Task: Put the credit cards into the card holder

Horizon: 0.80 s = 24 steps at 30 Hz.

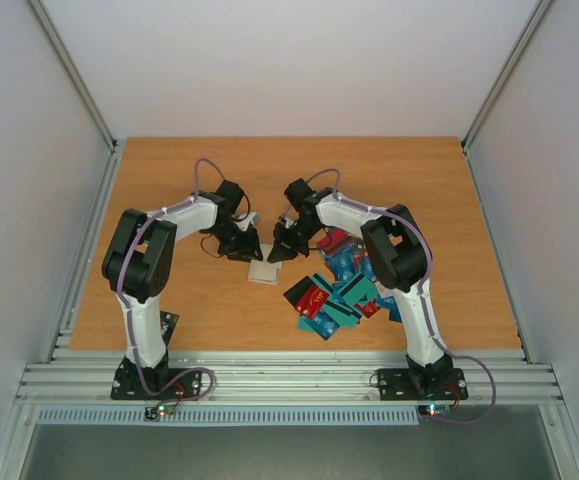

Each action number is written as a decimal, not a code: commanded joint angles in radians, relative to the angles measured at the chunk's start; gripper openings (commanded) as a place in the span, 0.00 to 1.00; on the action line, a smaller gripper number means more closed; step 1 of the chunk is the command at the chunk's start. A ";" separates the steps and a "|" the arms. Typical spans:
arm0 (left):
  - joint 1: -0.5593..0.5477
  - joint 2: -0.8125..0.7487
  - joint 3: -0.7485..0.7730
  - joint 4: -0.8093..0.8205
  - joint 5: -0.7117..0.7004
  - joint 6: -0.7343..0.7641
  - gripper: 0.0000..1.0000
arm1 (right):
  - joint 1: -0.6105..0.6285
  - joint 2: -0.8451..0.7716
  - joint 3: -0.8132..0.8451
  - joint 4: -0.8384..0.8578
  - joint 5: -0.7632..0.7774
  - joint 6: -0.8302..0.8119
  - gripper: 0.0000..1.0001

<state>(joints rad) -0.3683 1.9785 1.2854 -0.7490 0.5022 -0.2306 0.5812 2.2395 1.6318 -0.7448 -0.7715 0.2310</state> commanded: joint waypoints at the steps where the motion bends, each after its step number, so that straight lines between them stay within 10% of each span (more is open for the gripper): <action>1: -0.029 0.032 -0.040 0.012 -0.006 -0.014 0.34 | 0.006 0.025 0.011 0.045 -0.028 0.005 0.05; 24: -0.040 0.060 -0.066 0.050 0.013 -0.049 0.31 | 0.058 0.091 0.083 -0.137 0.145 -0.049 0.01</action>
<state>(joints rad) -0.3683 1.9781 1.2766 -0.7357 0.5007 -0.2657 0.5968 2.2604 1.6821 -0.8051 -0.7235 0.2169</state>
